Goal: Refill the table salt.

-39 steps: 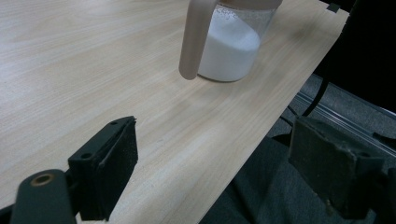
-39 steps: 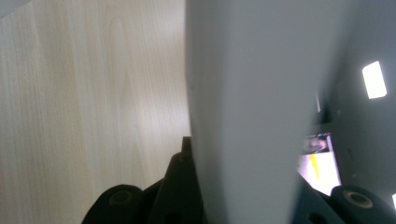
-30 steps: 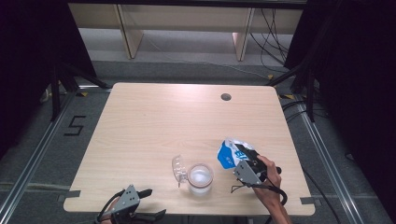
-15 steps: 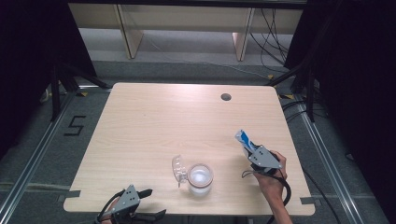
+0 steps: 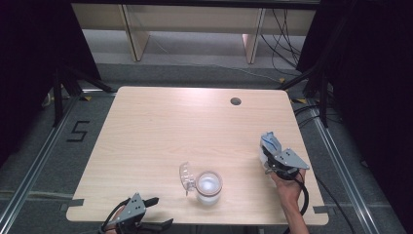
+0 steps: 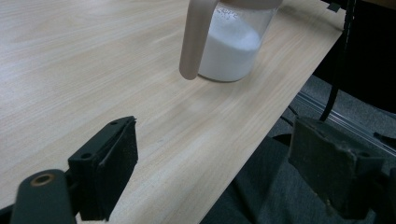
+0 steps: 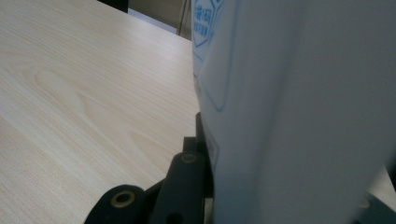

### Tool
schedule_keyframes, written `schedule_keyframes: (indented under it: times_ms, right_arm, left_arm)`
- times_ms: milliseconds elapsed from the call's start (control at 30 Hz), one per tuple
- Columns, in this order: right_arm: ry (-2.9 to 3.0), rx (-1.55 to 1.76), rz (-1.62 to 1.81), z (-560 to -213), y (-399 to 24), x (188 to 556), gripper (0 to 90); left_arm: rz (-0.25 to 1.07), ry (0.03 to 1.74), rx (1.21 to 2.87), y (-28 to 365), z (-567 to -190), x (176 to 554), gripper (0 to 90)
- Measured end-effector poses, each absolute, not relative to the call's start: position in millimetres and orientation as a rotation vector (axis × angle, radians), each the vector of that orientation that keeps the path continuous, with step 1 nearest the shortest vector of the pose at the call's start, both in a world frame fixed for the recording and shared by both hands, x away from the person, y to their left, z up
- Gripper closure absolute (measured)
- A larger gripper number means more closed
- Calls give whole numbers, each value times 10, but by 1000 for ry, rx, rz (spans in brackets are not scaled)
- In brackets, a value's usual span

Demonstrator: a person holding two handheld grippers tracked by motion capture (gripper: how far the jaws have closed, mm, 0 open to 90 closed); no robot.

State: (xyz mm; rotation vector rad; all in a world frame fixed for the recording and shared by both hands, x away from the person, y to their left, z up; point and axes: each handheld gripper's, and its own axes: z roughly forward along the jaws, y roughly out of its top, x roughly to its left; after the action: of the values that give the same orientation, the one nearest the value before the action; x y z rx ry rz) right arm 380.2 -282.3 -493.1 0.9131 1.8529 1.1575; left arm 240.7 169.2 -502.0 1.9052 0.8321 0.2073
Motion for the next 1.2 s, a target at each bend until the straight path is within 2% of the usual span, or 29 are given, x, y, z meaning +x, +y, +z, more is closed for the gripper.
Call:
schedule_keyframes:
  times_ms: [467,1100,1200]
  right_arm:
    - [1842,1023,1210,-5020,-2908,3838,847]
    - [1771,1067,1185,-4970,-2987,3822,498]
    - [1778,1072,1195,-4967,-2978,3811,469]
  left_arm:
    - [206,832,1905,1692,-5021,2406,151]
    - [214,834,1913,1691,-5019,2403,151]
    - [215,829,1919,1693,-5019,2402,151]
